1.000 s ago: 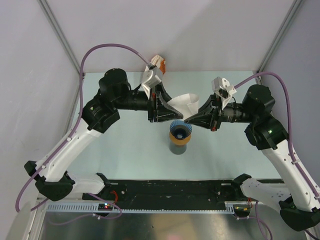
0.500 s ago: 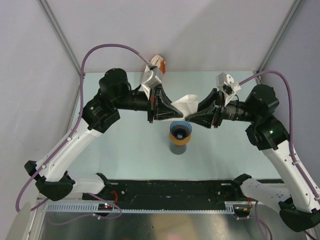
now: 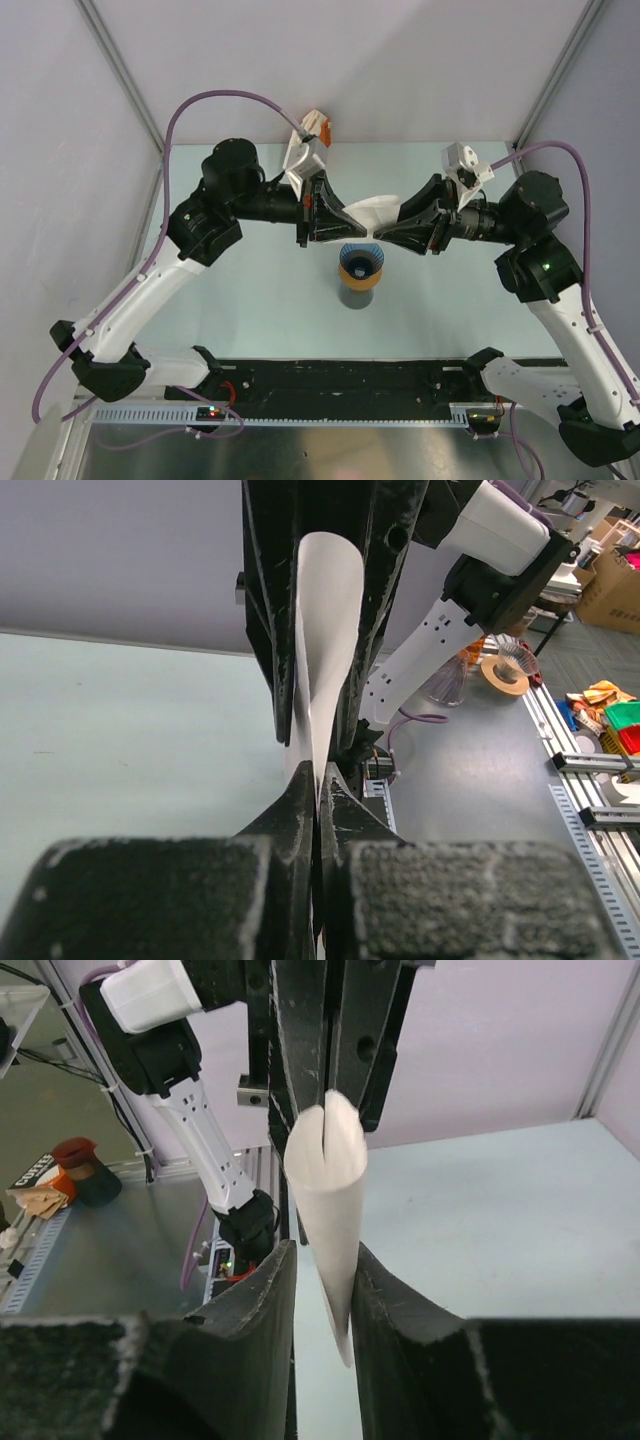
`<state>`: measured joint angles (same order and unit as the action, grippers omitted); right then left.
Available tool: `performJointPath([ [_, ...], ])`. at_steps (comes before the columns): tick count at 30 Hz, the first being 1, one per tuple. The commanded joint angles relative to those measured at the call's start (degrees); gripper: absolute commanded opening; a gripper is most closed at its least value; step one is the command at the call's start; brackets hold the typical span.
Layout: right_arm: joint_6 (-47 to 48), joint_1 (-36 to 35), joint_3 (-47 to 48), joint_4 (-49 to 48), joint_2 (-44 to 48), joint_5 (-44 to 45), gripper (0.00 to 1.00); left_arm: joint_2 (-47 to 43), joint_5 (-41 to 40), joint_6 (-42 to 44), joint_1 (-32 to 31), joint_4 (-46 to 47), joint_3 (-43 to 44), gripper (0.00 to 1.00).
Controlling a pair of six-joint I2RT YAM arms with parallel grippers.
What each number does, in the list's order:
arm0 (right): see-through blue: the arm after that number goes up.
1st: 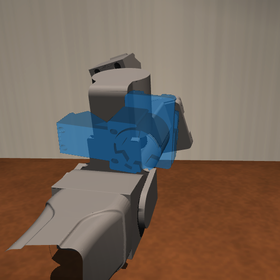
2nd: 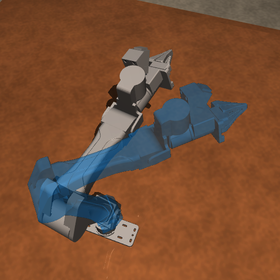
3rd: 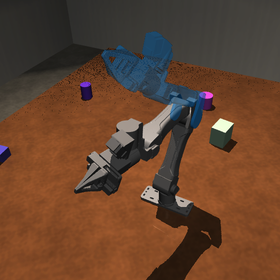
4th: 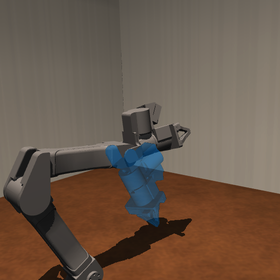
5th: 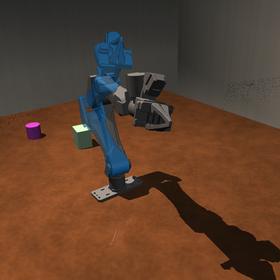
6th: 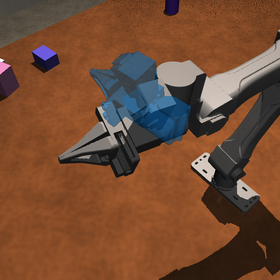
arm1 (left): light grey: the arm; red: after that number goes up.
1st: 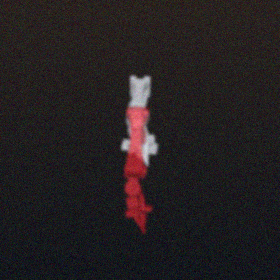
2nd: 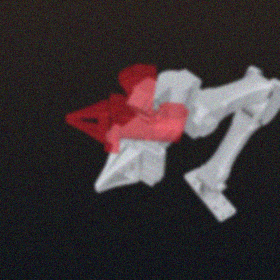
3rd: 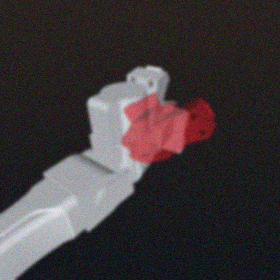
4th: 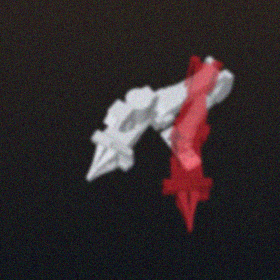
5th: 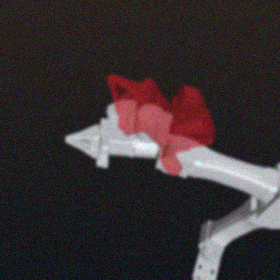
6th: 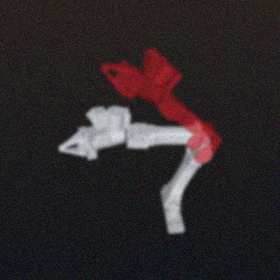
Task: Place the coffee filter in the dripper
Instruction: Adjust the coffee filter.
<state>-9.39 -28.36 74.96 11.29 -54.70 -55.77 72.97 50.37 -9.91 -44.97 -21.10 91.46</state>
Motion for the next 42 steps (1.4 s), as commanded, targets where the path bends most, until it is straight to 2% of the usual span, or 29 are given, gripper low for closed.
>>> performJointPath([
  [1, -2.4, 0.3, 1.7, -4.9, 0.8, 0.2, 0.28, -0.9, 1.7, 1.9, 0.1, 1.2, -0.8, 0.00],
  [4, -2.7, 0.6, 2.3, -5.2, 0.5, -0.8, 0.05, -0.8, 1.8, 2.0, 0.1, 1.2, -1.1, 0.00],
  [6, -3.0, 1.0, 2.5, -5.4, 0.5, -1.2, 0.01, -0.8, 1.8, 2.1, 0.1, 1.2, -1.1, 0.00],
  [8, -3.4, 1.3, 2.5, -5.7, 0.4, -1.4, 0.02, -0.7, 2.0, 2.3, 0.1, 1.2, -1.2, 0.00],
  [11, -3.5, 1.6, 3.1, -6.0, 0.4, -1.0, 0.17, -0.7, 2.2, 2.7, 0.1, 1.2, -1.5, 0.00],
  [14, -3.6, 1.7, 3.7, -6.4, 0.3, -0.7, 0.21, -0.7, 2.2, 2.9, 0.1, 1.2, -1.8, 0.00],
  [15, -3.6, 1.7, 3.9, -6.5, 0.3, -0.7, 0.20, -0.7, 2.3, 2.9, 0.1, 1.2, -1.8, 0.00],
  [17, -3.7, 1.9, 4.5, -6.5, -0.1, -1.4, 0.07, -0.7, 2.3, 3.0, 0.1, 1.2, -2.0, 0.00],
  [19, -3.9, 2.1, 5.0, -6.6, -0.3, -1.8, 0.02, -0.8, 2.2, 3.1, 0.1, 1.2, -2.3, 0.00],
  [21, -4.0, 2.3, 5.2, -6.8, -0.4, -1.7, 0.00, -0.8, 2.1, 3.2, 0.1, 1.2, -2.5, 0.00],
  [22, -4.0, 2.4, 5.2, -6.8, -0.4, -1.5, 0.03, -0.8, 2.1, 3.3, 0.1, 1.2, -2.6, 0.00],
  [24, -3.8, 2.6, 5.4, -6.8, -0.2, -1.2, 0.15, -0.8, 2.2, 3.3, 0.1, 1.2, -2.7, 0.00],
  [26, -3.8, 2.8, 5.4, -6.8, -0.2, -1.2, 0.17, -0.9, 2.2, 3.3, 0.1, 1.2, -2.9, 0.00],
  [28, -3.8, 3.0, 5.5, -6.9, -0.2, -1.4, 0.13, -0.9, 2.1, 3.4, 0.1, 1.2, -3.2, 0.00],
  [30, -3.9, 3.0, 5.6, -7.1, -0.3, -1.8, 0.03, -1.0, 2.1, 3.6, 0.1, 1.2, -3.3, 0.00],
  [33, -3.8, 3.2, 5.8, -6.8, -0.6, -2.5, 0.01, -1.0, 1.9, 3.9, 0.2, 1.1, -3.0, 0.00],
  [34, -3.6, 3.3, 5.8, -6.1, -0.6, -2.5, 0.06, -1.0, 1.9, 3.8, 0.2, 1.1, -2.5, 0.00],
  [35, -3.0, 3.4, 5.9, -4.8, -0.6, -2.1, 0.21, -0.9, 2.0, 3.7, 0.3, 1.1, -2.2, 0.00],
  [37, -0.7, 3.6, 5.8, -1.3, -0.5, -1.8, 0.39, -0.7, 2.5, 2.9, 0.4, 1.2, -1.1, 0.00],
  [39, 2.8, 3.7, 5.7, 3.5, -0.4, -2.0, 0.47, -0.5, 3.0, 2.2, 0.5, 1.2, -0.1, 0.00],
  [42, 7.6, 3.7, 4.6, 9.0, 0.2, -2.8, 0.50, -0.4, 3.4, 1.1, 0.5, 1.2, 0.7, 0.00],
])
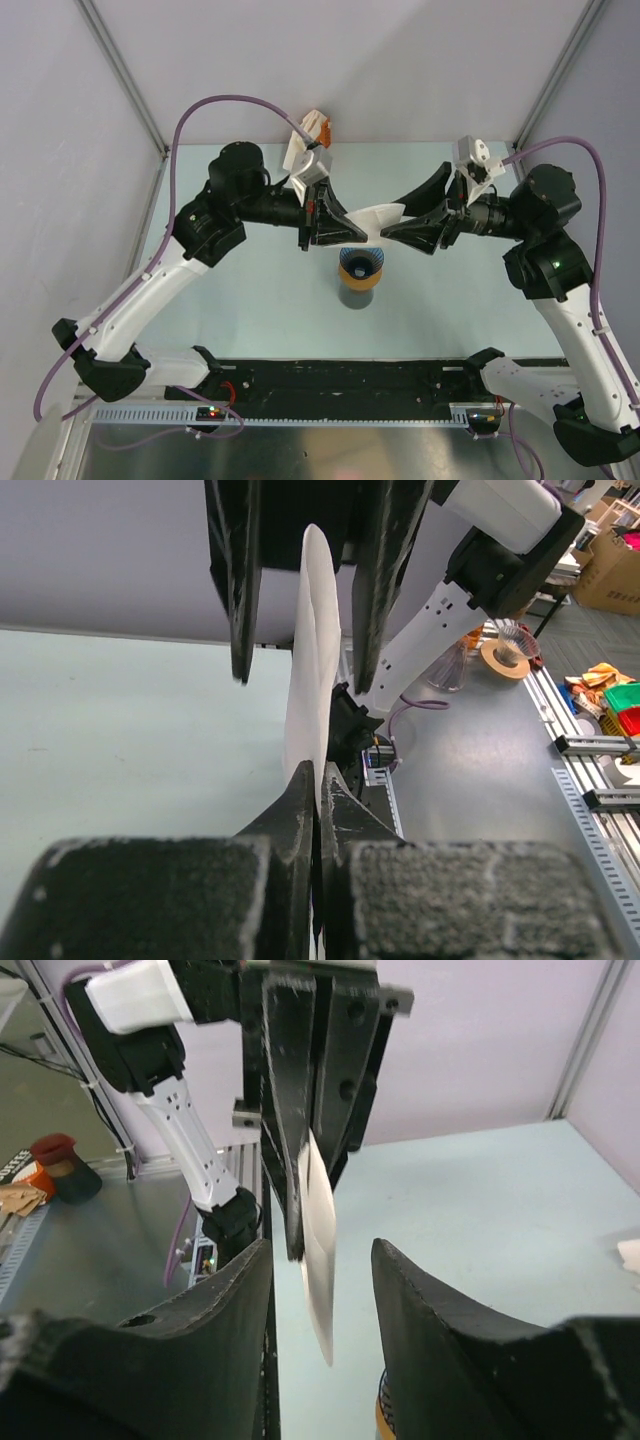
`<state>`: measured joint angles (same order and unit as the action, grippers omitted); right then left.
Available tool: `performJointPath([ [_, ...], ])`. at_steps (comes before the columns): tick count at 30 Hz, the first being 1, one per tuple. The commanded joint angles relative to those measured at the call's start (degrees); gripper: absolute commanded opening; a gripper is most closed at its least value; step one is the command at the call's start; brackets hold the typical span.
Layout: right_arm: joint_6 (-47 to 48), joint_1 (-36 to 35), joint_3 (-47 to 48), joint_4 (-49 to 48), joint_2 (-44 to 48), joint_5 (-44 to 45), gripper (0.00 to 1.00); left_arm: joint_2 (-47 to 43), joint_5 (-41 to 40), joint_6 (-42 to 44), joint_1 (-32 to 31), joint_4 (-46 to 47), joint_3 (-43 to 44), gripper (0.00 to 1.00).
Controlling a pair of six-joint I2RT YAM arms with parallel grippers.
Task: Place the coffee filter in the dripper
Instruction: Adjust the coffee filter.
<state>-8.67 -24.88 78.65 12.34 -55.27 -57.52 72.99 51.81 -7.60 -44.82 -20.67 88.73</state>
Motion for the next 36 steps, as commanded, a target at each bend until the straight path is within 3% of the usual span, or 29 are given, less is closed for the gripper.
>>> performJointPath([
  [1, 7.7, 0.3, 0.5, 9.3, 1.1, -1.3, 0.49, -0.3, 2.0, -1.4, 0.3, 0.7, 3.5, 0.00],
  [7, 11.5, 0.3, -0.6, 13.6, 0.9, -1.8, 0.46, 0.4, 2.9, -2.3, 0.3, 0.8, 5.4, 0.00],
  [11, 12.4, 0.2, -1.1, 13.7, 0.6, -2.6, 0.38, 0.7, 3.1, -2.9, 0.3, 0.7, 6.3, 0.00],
  [15, 11.6, 0.0, -1.1, 12.7, 0.2, -4.0, 0.23, 0.8, 2.9, -3.1, 0.3, 0.7, 6.2, 0.00],
  [18, 10.9, -0.2, -1.1, 11.8, 0.2, -4.5, 0.05, 0.7, 2.2, -3.2, 0.3, 0.7, 5.9, 0.00],
  [21, 9.7, -0.2, -1.1, 10.9, 0.3, -4.6, 0.01, 0.5, 1.2, -3.2, 0.5, 0.7, 5.4, 0.00],
  [22, 9.5, -0.2, -1.1, 10.7, 0.4, -4.5, 0.00, 0.4, 0.8, -3.2, 0.6, 0.7, 5.3, 0.03],
  [25, 8.4, -0.1, -1.2, 10.5, 0.7, -3.9, 0.00, -0.4, -0.9, -2.5, 1.5, 0.7, 4.4, 0.49],
  [28, 6.0, 0.0, -1.2, 9.1, 0.8, -3.3, 0.00, -3.3, -3.5, 0.5, 1.8, 0.7, 0.7, 0.76],
  [31, 1.6, -0.1, -1.7, 5.9, 0.6, -2.7, 0.00, -4.3, -5.2, 2.0, 1.5, 0.7, -1.9, 0.89],
  [36, -2.7, -0.7, -2.6, 2.3, 0.4, -1.2, 0.00, -3.0, -4.8, 1.5, 0.7, 0.8, -1.4, 0.91],
])
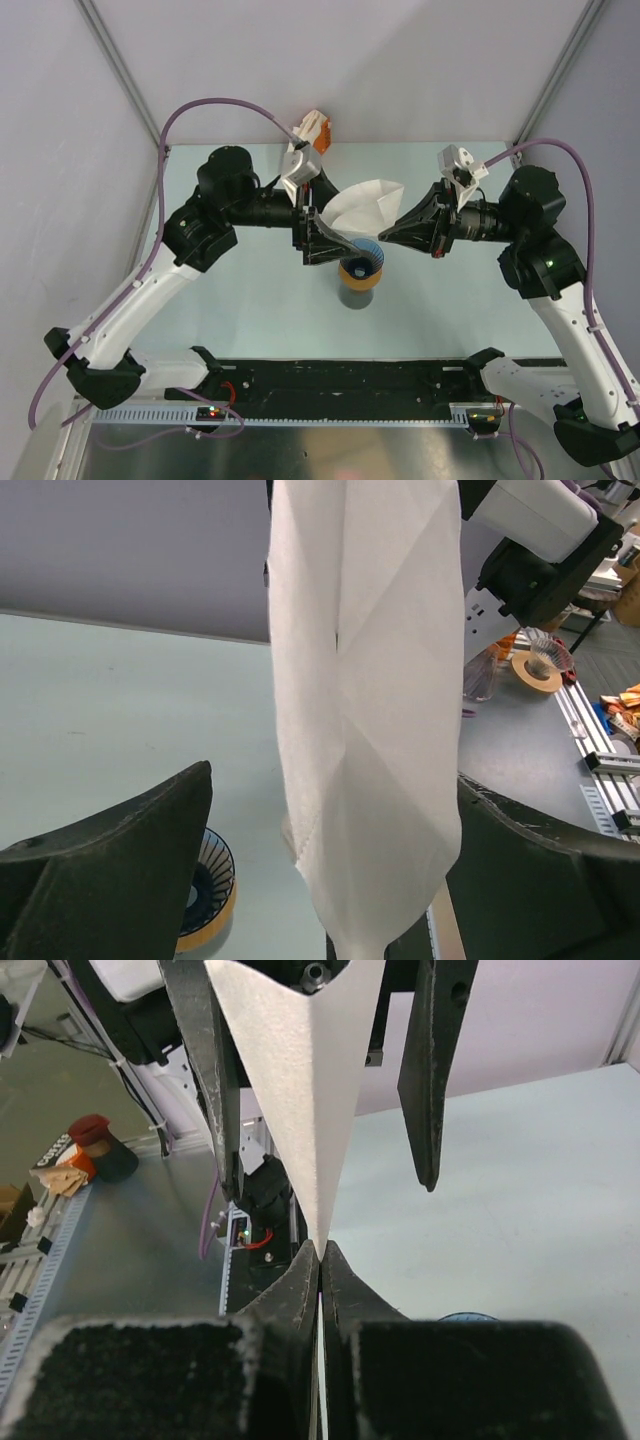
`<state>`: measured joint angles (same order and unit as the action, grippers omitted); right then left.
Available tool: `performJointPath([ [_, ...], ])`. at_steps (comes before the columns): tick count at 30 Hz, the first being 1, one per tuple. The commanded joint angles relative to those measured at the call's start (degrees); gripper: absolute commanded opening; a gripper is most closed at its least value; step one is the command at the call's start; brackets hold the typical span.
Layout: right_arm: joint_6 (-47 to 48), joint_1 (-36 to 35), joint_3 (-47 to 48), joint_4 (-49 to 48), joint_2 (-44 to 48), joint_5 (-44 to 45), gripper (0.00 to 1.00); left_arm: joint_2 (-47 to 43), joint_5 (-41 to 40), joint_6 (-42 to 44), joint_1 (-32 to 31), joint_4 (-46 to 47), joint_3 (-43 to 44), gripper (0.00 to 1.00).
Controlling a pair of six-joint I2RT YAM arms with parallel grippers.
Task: Place the coffee filter in the dripper
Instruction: Adjust the coffee filter.
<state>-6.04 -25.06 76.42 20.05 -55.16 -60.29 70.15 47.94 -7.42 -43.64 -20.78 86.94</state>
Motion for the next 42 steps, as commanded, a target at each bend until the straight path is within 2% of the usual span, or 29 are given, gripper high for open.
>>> performJointPath([
  [1, -5.7, -0.7, -0.5, -5.8, 0.3, 1.8, 0.00, 0.1, -0.8, 1.1, -0.6, 1.0, 0.6, 0.89],
  [4, -6.8, -1.0, -0.9, -6.6, 0.5, 2.9, 0.00, 0.7, -0.6, -1.2, -0.7, 1.9, 1.3, 0.81],
  [12, -9.6, -1.0, -3.2, -9.7, 2.1, 6.5, 0.00, -0.5, -1.0, -8.9, 0.1, 10.5, -1.9, 0.49],
  [16, -11.7, -1.0, -4.4, -11.9, 2.6, 7.8, 0.00, -1.6, -0.9, -19.1, 1.9, 22.4, -7.1, 0.45],
  [20, -12.7, -0.9, -4.7, -13.3, 2.7, 8.1, 0.00, -1.4, -0.6, -22.6, 2.5, 26.2, -8.8, 0.44],
  [25, -13.1, -0.1, -4.7, -13.2, 2.9, 7.9, 0.00, -1.6, 0.5, -24.6, 3.5, 28.3, -9.6, 0.11],
  [27, -13.1, 0.2, -4.7, -12.7, 3.0, 7.7, 0.00, -1.9, 0.7, -24.8, 4.1, 28.7, -9.8, 0.03],
  [33, -13.7, 1.4, -4.7, -12.5, 3.1, 7.4, 0.00, -2.7, 2.2, -25.5, 5.2, 30.9, -10.3, 0.01],
  [34, -14.0, 1.6, -4.7, -12.8, 3.1, 7.3, 0.00, -2.7, 2.3, -25.6, 5.3, 31.0, -10.2, 0.05],
  [36, -14.5, 1.9, -4.8, -13.3, 3.0, 7.1, 0.00, -2.7, 2.5, -26.1, 5.5, 31.0, -10.1, 0.22],
  [37, -14.6, 2.0, -4.8, -13.4, 3.0, 7.1, 0.00, -2.7, 2.5, -26.4, 5.6, 31.0, -10.0, 0.25],
  [40, -14.6, 2.3, -4.8, -13.2, 3.0, 6.9, 0.00, -2.9, 2.3, -26.6, 6.2, 31.1, -10.2, 0.09],
  [42, -14.6, 2.5, -4.8, -12.9, 3.1, 6.7, 0.00, -3.2, 2.2, -26.6, 6.6, 31.2, -10.4, 0.02],
])
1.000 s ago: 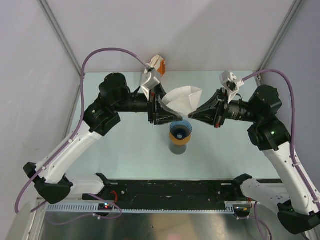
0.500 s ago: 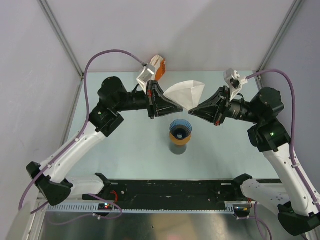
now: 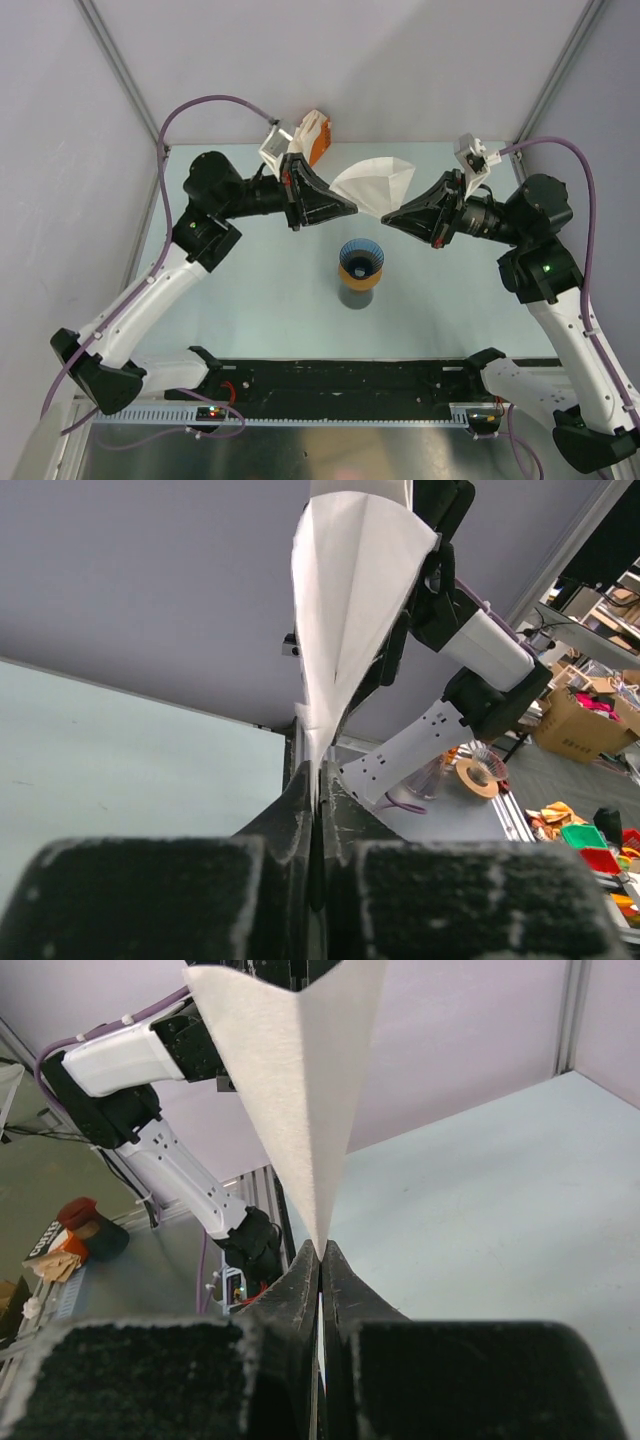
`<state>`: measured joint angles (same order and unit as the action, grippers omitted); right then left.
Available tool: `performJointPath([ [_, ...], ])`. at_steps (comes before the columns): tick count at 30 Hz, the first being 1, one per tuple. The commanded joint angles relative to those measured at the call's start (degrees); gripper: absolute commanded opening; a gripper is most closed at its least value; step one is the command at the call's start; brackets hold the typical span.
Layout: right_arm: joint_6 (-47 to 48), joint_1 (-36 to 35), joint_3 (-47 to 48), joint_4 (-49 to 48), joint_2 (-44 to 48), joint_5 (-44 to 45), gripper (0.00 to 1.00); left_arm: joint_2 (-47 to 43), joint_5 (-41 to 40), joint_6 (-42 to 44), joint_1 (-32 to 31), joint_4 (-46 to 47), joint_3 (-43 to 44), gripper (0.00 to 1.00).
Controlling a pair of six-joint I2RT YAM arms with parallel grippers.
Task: Place the coffee filter in the dripper
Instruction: Adjust the coffee filter.
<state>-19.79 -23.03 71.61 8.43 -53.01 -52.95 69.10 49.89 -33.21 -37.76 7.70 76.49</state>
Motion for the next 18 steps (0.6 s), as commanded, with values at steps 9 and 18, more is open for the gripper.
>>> performJointPath([
  [9, -0.9, 1.7, 0.0, -0.9, 1.2, -1.3, 0.00, -2.5, 1.1, -1.4, 1.7, 3.4, 0.0, 0.14],
  [18, -0.7, 3.5, 0.0, -0.7, 1.4, -2.8, 0.00, -3.3, 1.9, -1.4, 3.1, 3.2, -0.9, 0.32],
])
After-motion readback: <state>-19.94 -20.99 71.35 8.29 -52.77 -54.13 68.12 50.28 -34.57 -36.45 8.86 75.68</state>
